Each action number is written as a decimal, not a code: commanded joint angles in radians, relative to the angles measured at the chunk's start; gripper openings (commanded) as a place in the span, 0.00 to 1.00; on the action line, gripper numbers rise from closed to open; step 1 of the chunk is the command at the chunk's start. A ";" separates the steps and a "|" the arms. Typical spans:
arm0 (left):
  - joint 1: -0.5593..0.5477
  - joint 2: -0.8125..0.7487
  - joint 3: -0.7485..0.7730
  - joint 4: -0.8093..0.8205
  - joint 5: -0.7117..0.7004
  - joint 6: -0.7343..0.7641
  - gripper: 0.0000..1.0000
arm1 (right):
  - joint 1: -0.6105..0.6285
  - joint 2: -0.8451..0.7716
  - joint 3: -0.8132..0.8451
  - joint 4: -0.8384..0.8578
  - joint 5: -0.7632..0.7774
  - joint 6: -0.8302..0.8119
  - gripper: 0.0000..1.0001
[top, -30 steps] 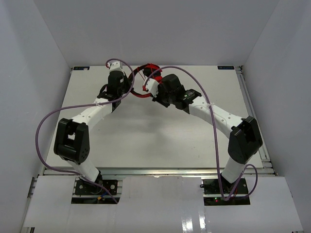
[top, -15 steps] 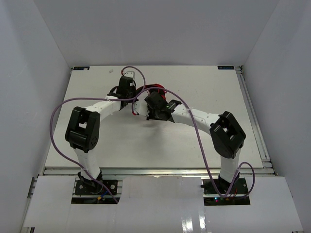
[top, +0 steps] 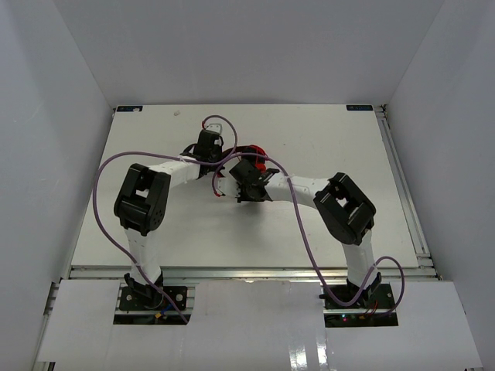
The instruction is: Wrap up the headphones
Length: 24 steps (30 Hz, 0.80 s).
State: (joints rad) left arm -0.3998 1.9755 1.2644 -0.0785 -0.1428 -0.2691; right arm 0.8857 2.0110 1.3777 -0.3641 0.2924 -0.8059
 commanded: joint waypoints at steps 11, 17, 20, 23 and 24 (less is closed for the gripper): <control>-0.013 -0.045 -0.051 0.041 0.007 -0.044 0.48 | 0.026 -0.059 -0.039 0.018 0.030 -0.016 0.48; -0.011 -0.109 -0.089 0.038 -0.008 -0.054 0.75 | 0.026 -0.166 -0.072 -0.028 -0.007 -0.001 0.61; -0.009 -0.165 -0.081 0.028 0.014 -0.043 0.85 | 0.020 -0.255 -0.103 -0.071 -0.065 0.009 0.78; -0.006 -0.219 -0.064 0.011 0.034 -0.030 0.97 | -0.004 -0.384 -0.139 -0.092 -0.201 0.039 0.90; -0.005 -0.232 -0.061 0.006 0.041 -0.025 0.98 | -0.021 -0.422 -0.145 -0.101 -0.260 0.048 0.90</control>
State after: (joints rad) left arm -0.4080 1.8930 1.1824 -0.0633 -0.1335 -0.3129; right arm 0.8996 1.7626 1.2538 -0.4196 0.2299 -0.7971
